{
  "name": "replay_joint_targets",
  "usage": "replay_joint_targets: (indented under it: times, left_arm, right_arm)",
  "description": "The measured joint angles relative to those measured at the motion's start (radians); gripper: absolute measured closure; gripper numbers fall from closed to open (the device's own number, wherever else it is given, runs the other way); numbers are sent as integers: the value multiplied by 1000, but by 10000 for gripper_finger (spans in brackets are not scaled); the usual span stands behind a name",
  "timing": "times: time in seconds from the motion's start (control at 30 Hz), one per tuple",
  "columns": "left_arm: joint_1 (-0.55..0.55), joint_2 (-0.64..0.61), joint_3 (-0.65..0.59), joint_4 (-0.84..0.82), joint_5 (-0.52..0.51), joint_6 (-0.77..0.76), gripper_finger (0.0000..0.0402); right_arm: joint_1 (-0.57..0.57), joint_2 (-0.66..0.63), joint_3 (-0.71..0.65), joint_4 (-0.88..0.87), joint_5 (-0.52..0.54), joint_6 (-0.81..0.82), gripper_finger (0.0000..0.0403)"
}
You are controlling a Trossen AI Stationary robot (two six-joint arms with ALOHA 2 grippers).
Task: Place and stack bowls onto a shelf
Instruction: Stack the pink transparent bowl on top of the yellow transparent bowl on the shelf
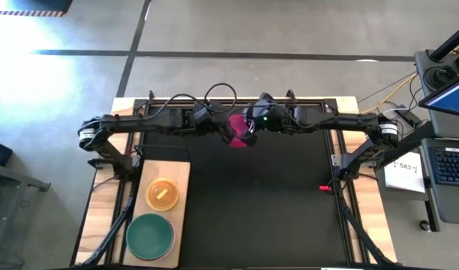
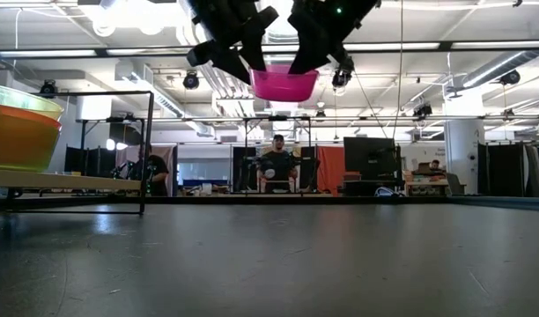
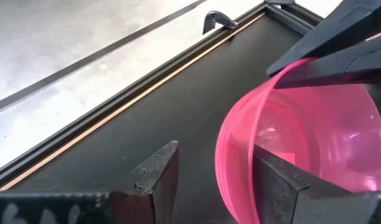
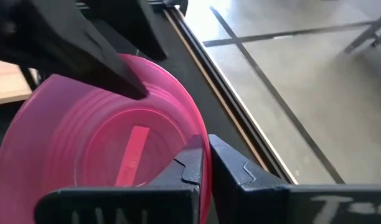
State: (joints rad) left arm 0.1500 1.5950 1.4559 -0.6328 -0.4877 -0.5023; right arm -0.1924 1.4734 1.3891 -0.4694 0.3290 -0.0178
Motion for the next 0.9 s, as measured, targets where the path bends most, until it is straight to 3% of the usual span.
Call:
replay_joint_targets:
  times: [0.2,0.47,0.67,0.9]
  left_arm:
    - [4,7,0,3,0,16,268]
    - [2,7,1,4,22,43,392]
    - [4,7,0,-7,67,53,399]
    - [12,7,-1,-49,100,43,401]
  right_arm:
    - [18,0,10,3,5,-11,394]
    - [17,-21,10,-4,-71,21,375]
    - [15,-33,11,-47,-171,31,298]
    - [-7,-69,11,-151,-180,71,197]
